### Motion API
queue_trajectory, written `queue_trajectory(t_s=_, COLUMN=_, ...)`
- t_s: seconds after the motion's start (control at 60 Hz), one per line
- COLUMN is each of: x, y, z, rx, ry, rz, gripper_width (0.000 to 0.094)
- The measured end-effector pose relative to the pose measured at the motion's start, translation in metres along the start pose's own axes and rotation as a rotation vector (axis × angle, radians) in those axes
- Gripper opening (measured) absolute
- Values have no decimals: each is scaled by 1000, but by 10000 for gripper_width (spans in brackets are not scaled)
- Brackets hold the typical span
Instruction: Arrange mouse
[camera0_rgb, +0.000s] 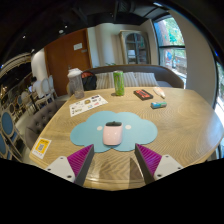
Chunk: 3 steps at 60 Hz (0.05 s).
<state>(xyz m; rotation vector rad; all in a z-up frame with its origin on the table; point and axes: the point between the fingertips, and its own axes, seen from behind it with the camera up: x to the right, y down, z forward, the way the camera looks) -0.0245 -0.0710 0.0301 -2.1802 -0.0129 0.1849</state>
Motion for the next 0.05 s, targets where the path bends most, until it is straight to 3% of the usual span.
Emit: queue_trajectory(t_s=0.05, x=2, y=4, z=-13, rx=12, ry=-5, rz=5, gripper_width=839)
